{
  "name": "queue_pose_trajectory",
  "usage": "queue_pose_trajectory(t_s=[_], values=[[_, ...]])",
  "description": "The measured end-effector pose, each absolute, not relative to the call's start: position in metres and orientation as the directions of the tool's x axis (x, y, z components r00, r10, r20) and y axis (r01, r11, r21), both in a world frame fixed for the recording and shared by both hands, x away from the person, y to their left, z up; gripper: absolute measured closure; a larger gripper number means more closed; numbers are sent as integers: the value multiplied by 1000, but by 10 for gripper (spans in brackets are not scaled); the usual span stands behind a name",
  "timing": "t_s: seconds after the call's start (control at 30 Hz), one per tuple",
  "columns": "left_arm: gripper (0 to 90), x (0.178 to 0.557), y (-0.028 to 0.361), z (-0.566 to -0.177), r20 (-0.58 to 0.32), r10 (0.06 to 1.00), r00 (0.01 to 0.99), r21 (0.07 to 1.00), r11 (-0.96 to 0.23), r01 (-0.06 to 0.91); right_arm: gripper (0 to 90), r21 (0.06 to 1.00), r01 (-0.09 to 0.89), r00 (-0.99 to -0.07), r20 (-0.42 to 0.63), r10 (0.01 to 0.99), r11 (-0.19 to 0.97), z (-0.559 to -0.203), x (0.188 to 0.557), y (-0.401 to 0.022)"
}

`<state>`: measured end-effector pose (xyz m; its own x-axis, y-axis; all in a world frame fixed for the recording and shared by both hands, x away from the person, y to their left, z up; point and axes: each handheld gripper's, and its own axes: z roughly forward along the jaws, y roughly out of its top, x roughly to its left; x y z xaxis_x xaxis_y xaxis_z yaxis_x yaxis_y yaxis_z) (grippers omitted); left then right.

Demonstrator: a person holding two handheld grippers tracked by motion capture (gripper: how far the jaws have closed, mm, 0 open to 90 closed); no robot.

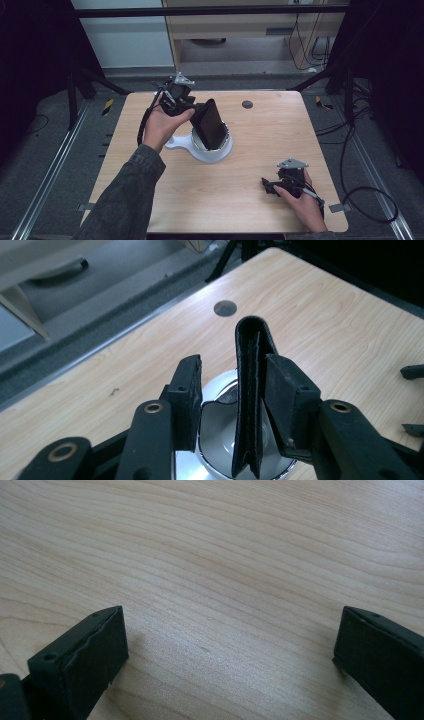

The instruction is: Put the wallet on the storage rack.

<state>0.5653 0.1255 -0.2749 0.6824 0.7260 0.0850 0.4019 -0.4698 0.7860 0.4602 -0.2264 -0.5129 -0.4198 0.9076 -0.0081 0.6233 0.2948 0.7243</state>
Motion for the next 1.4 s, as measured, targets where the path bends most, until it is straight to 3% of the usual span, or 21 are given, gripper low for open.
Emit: queue_pose_trajectory(t_s=[0.33, 0.53, 0.63, 0.9, 1.4], values=[[377, 523, 128, -271, 136, 673, 727, 811, -497, 308, 9, 724, 624, -419, -6, 908, 293, -513, 460, -226], [236, 507, 131, -278, 154, 666, 730, 810, -508, 293, 9, 724, 626, -418, -2, 908, 290, -513, 460, -226], [187, 502, 133, -284, 122, 664, 738, 818, -488, 304, 9, 724, 627, -418, -2, 908, 290, -513, 460, -226], [110, 489, 136, -310, 110, 657, 746, 798, -506, 328, 9, 724, 626, -418, -2, 908, 290, -513, 460, -226], [48, 464, 154, -364, 104, 628, 771, 754, -555, 351, 9, 724, 623, -420, -8, 907, 295, -513, 460, -226]])
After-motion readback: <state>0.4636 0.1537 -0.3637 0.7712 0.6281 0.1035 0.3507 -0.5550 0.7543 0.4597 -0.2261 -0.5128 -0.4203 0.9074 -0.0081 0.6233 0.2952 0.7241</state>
